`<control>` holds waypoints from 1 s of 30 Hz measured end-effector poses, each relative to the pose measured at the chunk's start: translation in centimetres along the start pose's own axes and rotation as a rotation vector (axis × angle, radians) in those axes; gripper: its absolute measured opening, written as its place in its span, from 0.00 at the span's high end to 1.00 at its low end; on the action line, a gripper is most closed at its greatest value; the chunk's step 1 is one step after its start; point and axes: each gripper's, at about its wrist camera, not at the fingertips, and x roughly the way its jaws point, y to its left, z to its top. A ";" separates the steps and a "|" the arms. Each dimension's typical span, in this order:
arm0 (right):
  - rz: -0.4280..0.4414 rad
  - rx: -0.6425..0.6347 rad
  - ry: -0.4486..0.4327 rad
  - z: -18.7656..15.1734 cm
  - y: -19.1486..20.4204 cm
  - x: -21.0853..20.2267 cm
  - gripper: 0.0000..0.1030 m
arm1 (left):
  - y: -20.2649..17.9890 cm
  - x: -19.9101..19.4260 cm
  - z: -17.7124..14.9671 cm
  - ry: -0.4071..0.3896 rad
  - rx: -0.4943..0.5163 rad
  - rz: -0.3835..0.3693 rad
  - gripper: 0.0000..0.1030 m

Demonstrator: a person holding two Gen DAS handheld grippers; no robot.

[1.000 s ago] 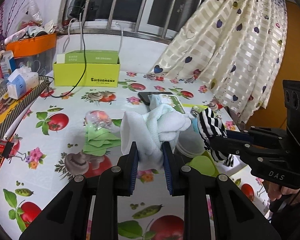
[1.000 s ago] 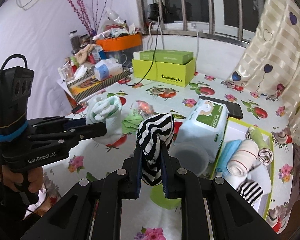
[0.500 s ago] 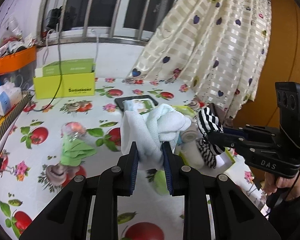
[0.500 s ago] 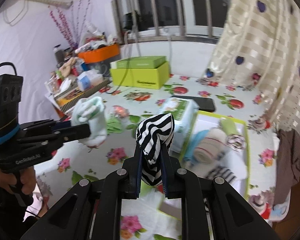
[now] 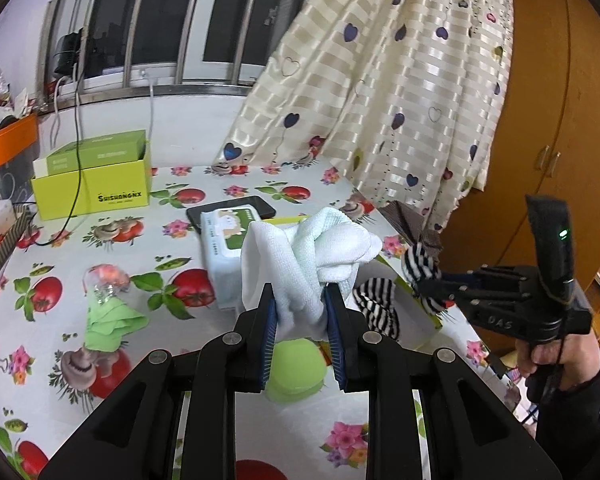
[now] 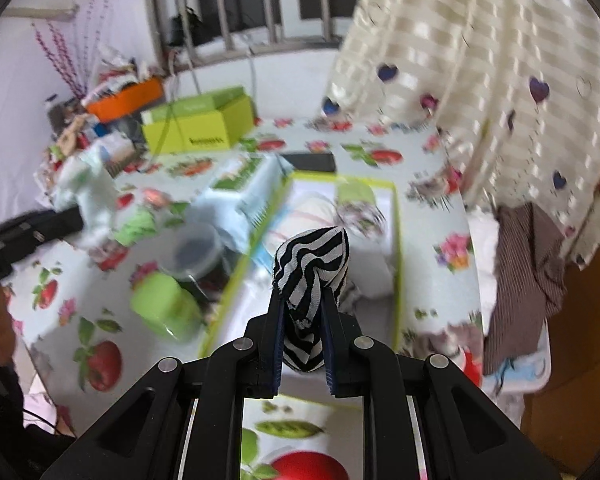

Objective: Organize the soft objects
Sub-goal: 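Lift and carry the striped sock and white sock toward the white box, then lower both socks into the box and open both grippers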

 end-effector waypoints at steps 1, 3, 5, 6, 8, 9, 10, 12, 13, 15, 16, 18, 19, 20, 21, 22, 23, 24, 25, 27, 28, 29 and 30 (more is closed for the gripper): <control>-0.009 0.005 0.017 -0.4 -0.3 0.4 0.85 | -0.1 0.1 0.0 0.002 0.003 -0.003 0.76; -0.019 0.014 0.046 -1.0 -0.7 1.1 0.85 | -0.5 0.3 0.1 0.006 0.008 -0.009 0.76; -0.034 0.024 0.080 -1.8 -1.2 2.1 0.85 | -0.8 0.5 0.1 0.010 0.014 -0.014 0.76; -0.041 0.029 0.094 -2.0 -1.4 2.5 0.85 | -0.9 0.6 0.1 0.012 0.017 -0.017 0.76; -0.044 0.035 0.126 -2.7 -1.8 3.4 0.84 | -1.3 0.8 0.1 0.017 0.023 -0.022 0.76; -0.046 0.037 0.135 -3.0 -1.9 3.7 0.83 | -1.4 0.9 0.1 0.021 0.027 -0.026 0.76; -0.044 0.038 0.148 -3.2 -2.0 4.0 0.79 | -1.6 1.1 0.1 0.026 0.030 -0.031 0.76; -0.042 0.042 0.148 -3.3 -2.0 4.0 0.73 | -2.0 1.5 0.0 0.037 0.036 -0.039 0.76; -0.043 0.044 0.144 -3.4 -2.1 3.8 0.69 | -2.1 1.7 0.0 0.042 0.039 -0.041 0.76; -0.043 0.042 0.134 -3.3 -2.1 3.5 0.65 | -2.6 2.2 -0.1 0.053 0.046 -0.048 0.76; -0.039 0.040 0.123 -3.3 -2.1 3.1 0.62 | -2.8 2.5 -0.1 0.058 0.049 -0.052 0.76; -0.030 0.035 0.108 -3.3 -2.1 2.7 0.59 | -3.3 3.1 -0.1 0.069 0.058 -0.058 0.76; -0.028 0.035 0.101 -3.2 -2.1 2.6 0.59 | -3.5 3.4 -0.1 0.075 0.062 -0.061 0.76; -0.026 0.036 0.091 -3.2 -2.1 2.2 0.59 | -3.7 3.7 -0.2 0.081 0.066 -0.064 0.76; -0.024 0.038 0.080 -3.2 -2.1 1.9 0.59 | -4.0 4.1 -0.3 0.089 0.072 -0.067 0.76; -0.022 0.040 0.074 -3.2 -2.2 1.7 0.59 | -4.4 4.6 -0.4 0.100 0.080 -0.071 0.76; -0.022 0.042 0.068 -3.2 -2.2 1.5 0.59 | -4.6 5.0 -0.5 0.108 0.087 -0.075 0.76; -0.023 0.044 0.061 -3.2 -2.3 1.3 0.59 | -5.0 5.6 -0.7 0.125 0.098 -0.080 0.76; -0.022 0.047 0.054 -3.2 -2.4 1.1 0.59 | -5.3 6.2 -0.9 0.138 0.105 -0.084 0.76; -0.021 0.055 0.045 -3.3 -2.7 0.9 0.59 | -5.7 7.1 -1.2 0.165 0.114 -0.090 0.76; -0.021 0.060 0.041 -3.3 -2.8 0.8 0.59 | -6.0 7.6 -1.5 0.182 0.121 -0.095 0.76; -0.020 0.065 0.037 -3.3 -2.9 0.7 0.59 | -6.2 8.1 -1.7 0.195 0.128 -0.101 0.76; -0.018 0.069 0.033 -3.4 -3.1 0.7 0.59 | -6.4 8.4 -1.8 0.206 0.133 -0.106 0.76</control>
